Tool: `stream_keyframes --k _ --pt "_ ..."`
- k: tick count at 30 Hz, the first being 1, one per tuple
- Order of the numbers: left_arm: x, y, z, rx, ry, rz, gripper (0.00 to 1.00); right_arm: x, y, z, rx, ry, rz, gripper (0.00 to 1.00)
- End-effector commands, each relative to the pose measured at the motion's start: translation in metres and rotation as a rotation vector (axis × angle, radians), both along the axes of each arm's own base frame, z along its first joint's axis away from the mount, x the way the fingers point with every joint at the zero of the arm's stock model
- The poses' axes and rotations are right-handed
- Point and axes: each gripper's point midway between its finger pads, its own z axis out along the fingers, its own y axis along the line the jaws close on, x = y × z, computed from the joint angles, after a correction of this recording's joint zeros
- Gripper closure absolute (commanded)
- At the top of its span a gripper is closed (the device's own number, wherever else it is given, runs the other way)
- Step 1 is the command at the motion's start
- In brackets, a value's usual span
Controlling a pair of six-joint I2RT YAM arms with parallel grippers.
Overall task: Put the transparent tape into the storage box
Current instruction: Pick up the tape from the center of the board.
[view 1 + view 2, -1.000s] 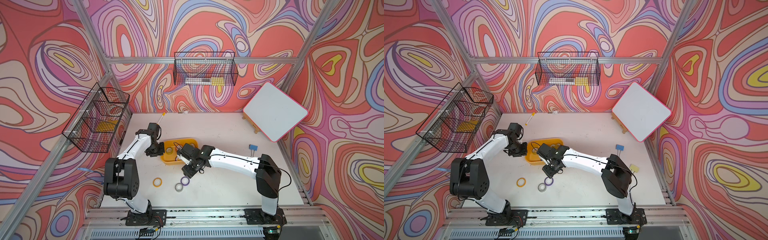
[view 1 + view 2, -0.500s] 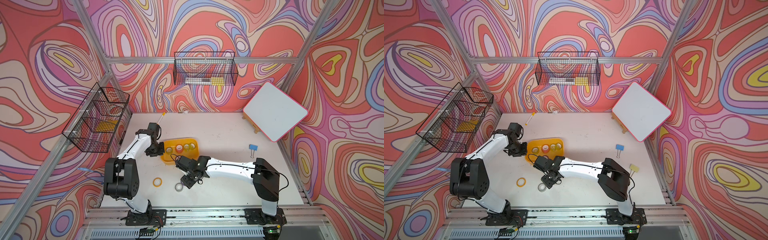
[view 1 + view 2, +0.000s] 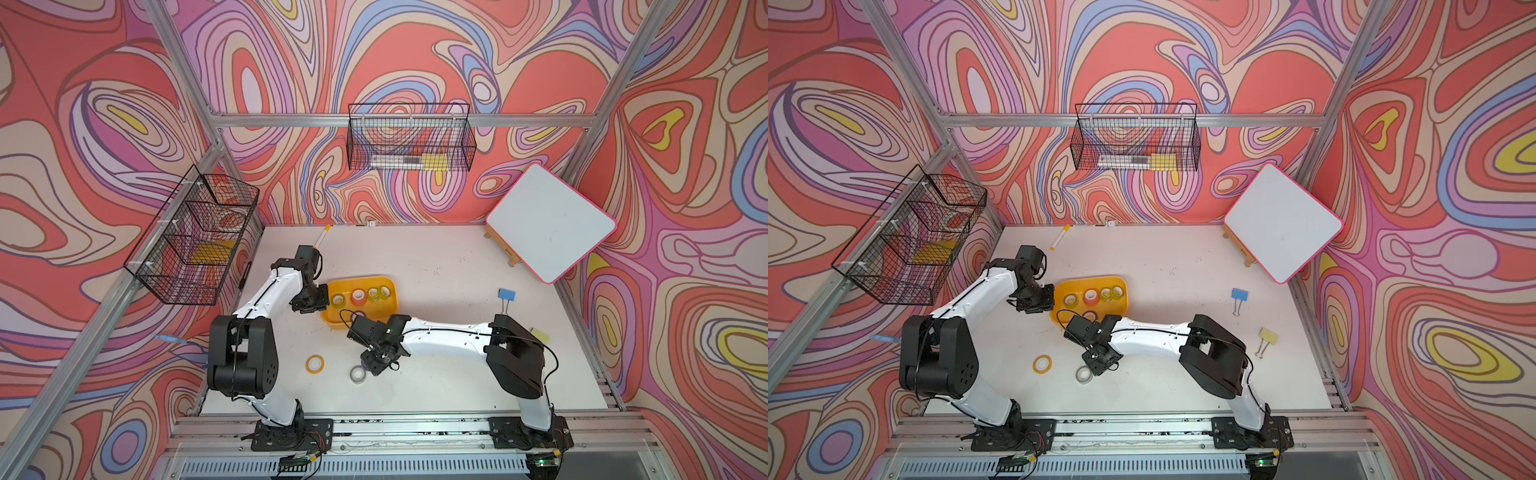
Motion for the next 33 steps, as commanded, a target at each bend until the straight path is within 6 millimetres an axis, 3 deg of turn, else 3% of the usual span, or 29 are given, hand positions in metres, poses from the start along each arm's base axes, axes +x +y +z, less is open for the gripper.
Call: stream_keyframes --k 1,14,33 --pt "-0.007 0.000 0.003 0.002 0.013 -0.019 0.66 0.017 0.002 0.006 0.016 -0.029 -0.064 0.62" --pt "-0.006 0.000 0.004 0.002 0.010 -0.020 0.66 0.024 0.010 -0.005 0.007 0.009 -0.072 0.61" --pt "-0.006 0.001 0.004 0.009 0.009 -0.022 0.66 0.019 0.002 -0.024 -0.043 0.061 -0.069 0.64"
